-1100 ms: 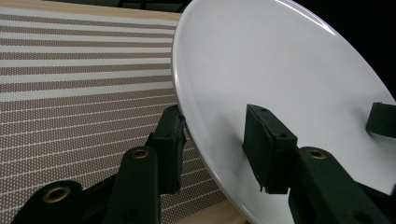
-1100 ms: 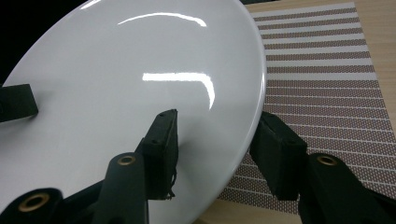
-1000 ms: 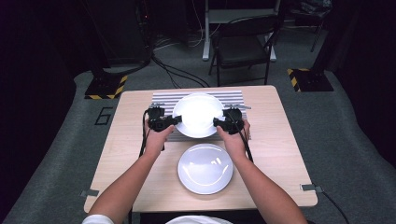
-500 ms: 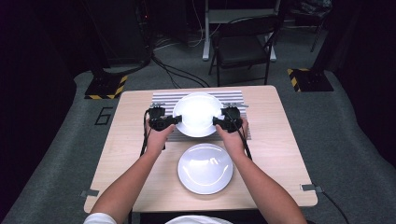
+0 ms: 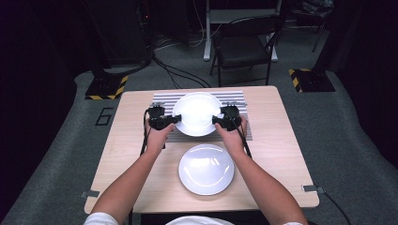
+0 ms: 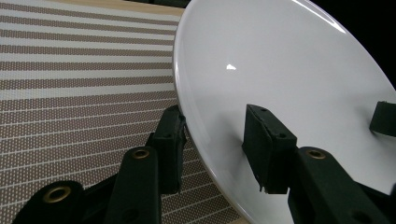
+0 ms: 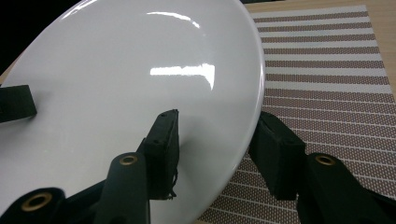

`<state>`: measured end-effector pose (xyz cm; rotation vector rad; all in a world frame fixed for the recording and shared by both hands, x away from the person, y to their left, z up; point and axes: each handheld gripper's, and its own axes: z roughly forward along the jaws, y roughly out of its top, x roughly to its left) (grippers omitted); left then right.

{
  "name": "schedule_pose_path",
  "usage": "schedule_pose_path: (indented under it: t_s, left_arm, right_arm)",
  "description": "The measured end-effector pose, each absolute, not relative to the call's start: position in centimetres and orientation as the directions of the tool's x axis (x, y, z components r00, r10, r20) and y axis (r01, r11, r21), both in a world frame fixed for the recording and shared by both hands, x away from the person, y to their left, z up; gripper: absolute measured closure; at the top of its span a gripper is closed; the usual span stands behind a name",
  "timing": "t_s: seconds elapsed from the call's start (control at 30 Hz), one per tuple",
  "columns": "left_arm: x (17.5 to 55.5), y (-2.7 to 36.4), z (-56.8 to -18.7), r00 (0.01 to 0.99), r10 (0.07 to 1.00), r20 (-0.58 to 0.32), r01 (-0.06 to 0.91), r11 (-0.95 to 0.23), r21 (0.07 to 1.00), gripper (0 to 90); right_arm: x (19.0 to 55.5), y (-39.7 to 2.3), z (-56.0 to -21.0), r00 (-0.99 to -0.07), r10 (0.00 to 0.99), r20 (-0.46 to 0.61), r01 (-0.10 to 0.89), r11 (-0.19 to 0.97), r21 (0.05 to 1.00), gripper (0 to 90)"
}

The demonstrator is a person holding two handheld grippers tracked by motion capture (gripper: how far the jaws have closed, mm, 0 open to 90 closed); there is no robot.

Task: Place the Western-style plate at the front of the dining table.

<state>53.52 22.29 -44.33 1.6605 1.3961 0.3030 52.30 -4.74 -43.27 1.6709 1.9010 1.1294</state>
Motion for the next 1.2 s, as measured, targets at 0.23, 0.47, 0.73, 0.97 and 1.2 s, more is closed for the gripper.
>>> schedule_pose_path:
  t_s: [0.23, 0.47, 0.73, 0.97, 1.2]
  left_arm:
    - [54.1, 22.4, -44.8, 0.326, 0.876, -0.355, 0.660, 0.058, 0.749, 58.6]
    - [54.7, 22.1, -44.8, 0.330, 0.881, -0.340, 0.660, 0.042, 0.750, 59.2]
    - [55.5, 21.9, -45.1, 0.327, 0.883, -0.336, 0.663, 0.039, 0.748, 59.2]
    - [56.1, 21.8, -45.6, 0.328, 0.883, -0.336, 0.669, 0.033, 0.742, 59.2]
    - [56.5, 21.7, -46.1, 0.325, 0.884, -0.336, 0.676, 0.032, 0.737, 59.3]
  right_arm:
    - [52.8, -4.6, -43.7, -0.228, 0.947, 0.227, 0.662, -0.020, 0.749, 52.2]
    - [53.4, -4.7, -44.1, -0.219, 0.948, 0.229, 0.671, -0.023, 0.741, 52.1]
    - [54.3, -4.8, -44.1, -0.217, 0.953, 0.210, 0.668, -0.012, 0.744, 52.3]
    - [54.9, -4.8, -44.6, -0.215, 0.953, 0.212, 0.672, -0.013, 0.740, 52.3]
    - [55.3, -4.9, -45.1, -0.215, 0.955, 0.206, 0.674, -0.008, 0.739, 52.3]
